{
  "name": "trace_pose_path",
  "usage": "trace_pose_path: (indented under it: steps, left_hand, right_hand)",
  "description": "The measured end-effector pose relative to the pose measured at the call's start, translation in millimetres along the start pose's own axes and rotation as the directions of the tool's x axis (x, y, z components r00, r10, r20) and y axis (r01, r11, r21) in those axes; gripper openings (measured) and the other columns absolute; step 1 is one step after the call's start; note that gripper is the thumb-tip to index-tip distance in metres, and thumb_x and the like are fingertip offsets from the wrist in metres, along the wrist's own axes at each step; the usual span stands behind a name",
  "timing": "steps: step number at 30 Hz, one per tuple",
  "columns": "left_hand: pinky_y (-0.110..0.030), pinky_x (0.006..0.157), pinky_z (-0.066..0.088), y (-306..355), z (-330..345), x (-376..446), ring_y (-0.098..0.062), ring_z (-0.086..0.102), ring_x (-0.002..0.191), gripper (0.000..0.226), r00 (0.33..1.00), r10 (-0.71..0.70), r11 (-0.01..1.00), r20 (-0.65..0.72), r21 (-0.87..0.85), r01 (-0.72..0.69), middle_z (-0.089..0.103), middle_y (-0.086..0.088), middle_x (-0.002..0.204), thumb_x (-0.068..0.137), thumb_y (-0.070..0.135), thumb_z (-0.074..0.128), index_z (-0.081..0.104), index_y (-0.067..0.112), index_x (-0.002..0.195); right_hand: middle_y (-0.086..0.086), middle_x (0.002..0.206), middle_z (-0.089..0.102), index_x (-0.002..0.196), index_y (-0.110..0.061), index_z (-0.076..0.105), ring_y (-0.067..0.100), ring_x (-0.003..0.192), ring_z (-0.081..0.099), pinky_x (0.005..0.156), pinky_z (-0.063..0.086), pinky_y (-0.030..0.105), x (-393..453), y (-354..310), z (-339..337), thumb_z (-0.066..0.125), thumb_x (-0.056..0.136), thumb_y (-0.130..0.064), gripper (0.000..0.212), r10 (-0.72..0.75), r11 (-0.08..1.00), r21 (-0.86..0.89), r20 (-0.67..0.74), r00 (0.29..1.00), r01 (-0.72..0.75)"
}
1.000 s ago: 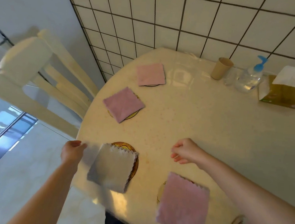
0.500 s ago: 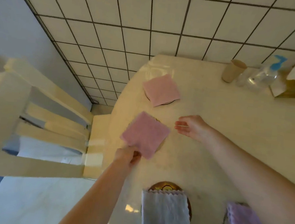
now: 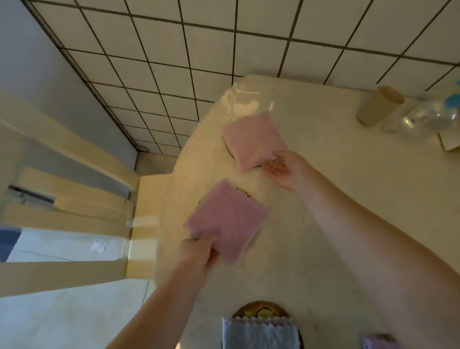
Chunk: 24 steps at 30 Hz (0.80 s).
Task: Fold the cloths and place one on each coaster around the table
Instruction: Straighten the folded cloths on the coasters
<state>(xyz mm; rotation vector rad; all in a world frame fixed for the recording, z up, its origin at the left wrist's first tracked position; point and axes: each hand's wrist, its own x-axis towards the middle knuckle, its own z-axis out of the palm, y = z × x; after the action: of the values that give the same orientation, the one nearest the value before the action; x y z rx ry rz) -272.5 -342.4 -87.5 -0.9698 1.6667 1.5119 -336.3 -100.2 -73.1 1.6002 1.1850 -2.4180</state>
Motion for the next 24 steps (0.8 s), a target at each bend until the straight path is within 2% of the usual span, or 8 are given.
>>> trace_pose_path:
  steps: [3,5,10,13,15,20,22,24]
  left_hand:
    - [-0.037,0.068,0.052,-1.2,2.5,4.7,-0.026,0.059,0.070,0.005,0.996,0.078,0.992,-0.035,0.103,-0.074,0.064,-0.012,0.078,0.082,0.005,0.065,0.064,0.002,0.086]
    - [-0.038,0.070,0.050,-3.3,0.8,7.8,-0.027,0.060,0.076,0.014,0.991,0.118,0.982,-0.055,0.152,-0.108,0.066,-0.015,0.082,0.081,0.009,0.067,0.066,-0.002,0.089]
    - [-0.048,0.083,0.053,-1.1,1.6,3.4,-0.035,0.064,0.088,0.007,0.994,0.092,0.996,-0.055,0.025,-0.091,0.068,-0.018,0.088,0.082,0.009,0.067,0.065,0.002,0.081]
    - [-0.042,0.078,0.054,3.2,5.6,-4.6,-0.028,0.064,0.082,0.006,0.998,0.057,0.986,0.013,-0.156,-0.054,0.067,-0.013,0.086,0.086,0.005,0.064,0.063,0.000,0.086]
    - [-0.038,0.075,0.055,3.1,6.3,-6.2,-0.025,0.064,0.083,0.004,0.998,0.059,0.981,0.027,-0.186,-0.053,0.067,-0.011,0.089,0.087,0.006,0.065,0.062,0.004,0.085]
    - [-0.041,0.082,0.056,5.9,4.9,-2.6,-0.028,0.066,0.094,0.012,0.994,0.097,0.978,0.042,-0.191,-0.088,0.068,-0.011,0.100,0.086,0.012,0.067,0.062,0.007,0.096]
    - [-0.039,0.080,0.056,8.3,4.8,-2.3,-0.026,0.066,0.096,0.022,0.988,0.136,0.973,0.072,-0.197,-0.120,0.068,-0.010,0.105,0.086,0.013,0.067,0.060,0.011,0.107]
    - [-0.038,0.080,0.056,9.1,4.1,-1.1,-0.025,0.066,0.099,0.032,0.982,0.152,0.972,0.112,-0.200,-0.127,0.067,-0.009,0.110,0.088,0.013,0.065,0.057,0.012,0.119]
  right_hand:
    - [0.018,0.110,0.056,0.109,-0.005,0.053,0.027,0.097,0.059,0.084,0.052,0.037,11.7,-5.9,5.6,0.058,0.088,-0.010,0.023,0.018,1.000,0.014,0.003,1.000,-0.018]
    - [0.014,0.100,0.057,0.112,-0.008,0.051,0.025,0.094,0.059,0.089,0.051,0.038,17.7,-8.9,5.9,0.061,0.087,-0.014,0.028,0.039,0.999,0.008,-0.006,0.999,-0.039]
    - [0.010,0.082,0.055,0.099,-0.012,0.053,0.020,0.068,0.055,0.063,0.052,0.036,27.6,-26.4,8.3,0.064,0.084,-0.015,0.019,0.008,0.997,-0.072,-0.065,0.998,-0.013]
    - [0.015,0.109,0.059,0.118,-0.009,0.051,0.028,0.088,0.061,0.066,0.055,0.040,35.9,-39.1,14.3,0.068,0.081,-0.013,0.041,-0.099,0.987,-0.133,-0.080,0.992,0.088]
    - [0.016,0.114,0.057,0.119,-0.009,0.048,0.031,0.098,0.061,0.076,0.056,0.044,40.9,-45.3,19.6,0.071,0.080,-0.015,0.045,-0.131,0.976,-0.184,-0.086,0.988,0.114]
    - [0.009,0.103,0.058,0.114,-0.013,0.053,0.027,0.090,0.061,0.075,0.054,0.040,47.8,-59.1,26.2,0.073,0.079,-0.030,0.044,-0.084,0.911,-0.409,-0.039,0.996,0.061]
    - [0.007,0.094,0.056,0.102,-0.015,0.053,0.023,0.084,0.058,0.079,0.053,0.037,50.1,-62.1,28.5,0.074,0.077,-0.031,0.036,-0.015,0.888,-0.460,-0.027,1.000,0.001]
    - [0.007,0.094,0.052,0.104,-0.016,0.051,0.023,0.085,0.057,0.079,0.051,0.035,51.2,-64.2,30.7,0.073,0.077,-0.027,0.037,0.026,0.861,-0.508,-0.035,0.999,-0.040]
